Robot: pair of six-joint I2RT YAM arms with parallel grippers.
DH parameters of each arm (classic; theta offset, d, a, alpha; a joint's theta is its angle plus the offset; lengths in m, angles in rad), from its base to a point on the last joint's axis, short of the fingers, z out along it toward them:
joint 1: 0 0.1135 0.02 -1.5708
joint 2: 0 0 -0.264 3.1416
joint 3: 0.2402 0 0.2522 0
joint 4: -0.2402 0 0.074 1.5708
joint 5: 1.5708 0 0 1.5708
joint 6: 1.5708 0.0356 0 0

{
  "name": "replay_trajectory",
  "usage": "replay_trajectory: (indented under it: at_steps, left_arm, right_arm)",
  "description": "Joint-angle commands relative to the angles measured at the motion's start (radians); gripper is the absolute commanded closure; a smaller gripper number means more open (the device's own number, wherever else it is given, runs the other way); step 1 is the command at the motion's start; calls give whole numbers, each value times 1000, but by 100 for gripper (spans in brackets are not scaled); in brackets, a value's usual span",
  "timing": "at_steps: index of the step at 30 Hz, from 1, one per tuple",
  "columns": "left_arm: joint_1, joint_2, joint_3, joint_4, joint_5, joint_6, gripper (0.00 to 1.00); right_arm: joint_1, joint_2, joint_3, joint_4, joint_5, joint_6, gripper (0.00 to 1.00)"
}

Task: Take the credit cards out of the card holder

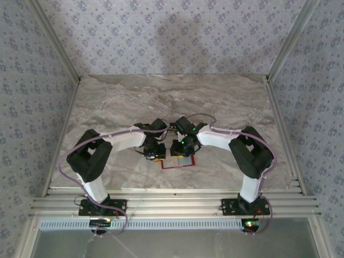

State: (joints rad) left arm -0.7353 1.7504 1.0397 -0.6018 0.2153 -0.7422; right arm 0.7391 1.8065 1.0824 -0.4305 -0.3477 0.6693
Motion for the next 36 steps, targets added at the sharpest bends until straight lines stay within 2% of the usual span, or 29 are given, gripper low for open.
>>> replay_trajectory:
  at_steps: [1,6,14,26,36]
  left_arm:
    - [-2,-19,30,-58,-45,15,79]
    - [-4,-54,62,-71,-51,12,78]
    - [-16,-29,106,-71,-49,15,71]
    - [-25,64,95,-70,-40,21,73]
    - [-25,77,69,-95,-60,28,76]
  right_arm:
    - [-4,-40,-4,-60,38,-2,71]
    - [-8,-75,-13,-39,17,13,71]
    - [-19,-67,-12,-27,-4,16,71]
    - [-26,-36,-1,-14,-23,9,71]
    - [-29,20,5,-8,-33,-16,72]
